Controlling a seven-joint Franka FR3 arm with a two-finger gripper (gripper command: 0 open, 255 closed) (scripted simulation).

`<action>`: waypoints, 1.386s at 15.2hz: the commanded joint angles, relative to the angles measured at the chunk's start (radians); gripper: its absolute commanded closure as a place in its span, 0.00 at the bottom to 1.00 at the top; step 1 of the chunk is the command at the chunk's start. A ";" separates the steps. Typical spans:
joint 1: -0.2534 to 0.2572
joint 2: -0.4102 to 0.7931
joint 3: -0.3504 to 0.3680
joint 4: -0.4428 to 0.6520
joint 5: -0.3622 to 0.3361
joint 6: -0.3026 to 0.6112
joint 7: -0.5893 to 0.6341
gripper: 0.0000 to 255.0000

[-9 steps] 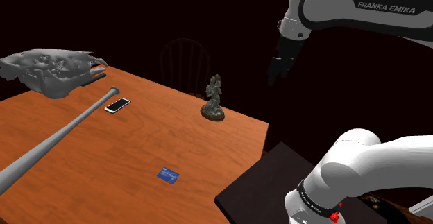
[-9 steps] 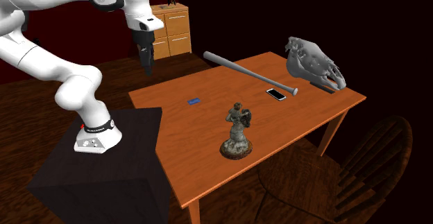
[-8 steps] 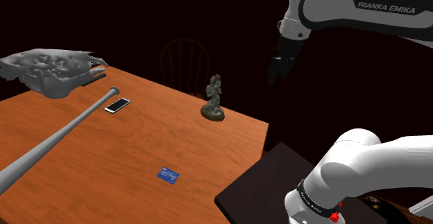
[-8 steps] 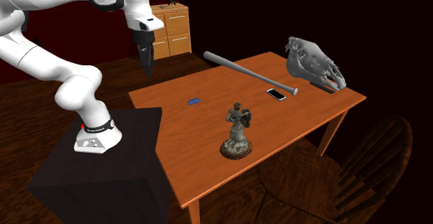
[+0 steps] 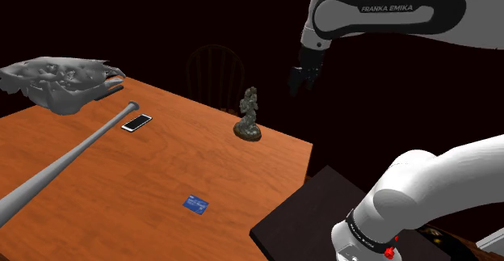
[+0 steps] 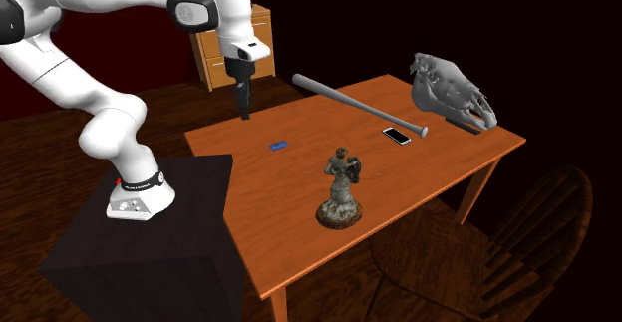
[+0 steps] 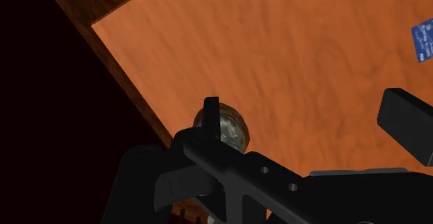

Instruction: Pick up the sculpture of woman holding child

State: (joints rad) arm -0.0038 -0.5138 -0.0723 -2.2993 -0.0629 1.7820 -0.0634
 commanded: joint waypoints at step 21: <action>-0.038 0.900 -0.045 0.733 0.133 0.156 -0.001 0.00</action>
State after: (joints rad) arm -0.0379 0.3390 -0.1179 -1.6138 0.0621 1.9379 -0.0651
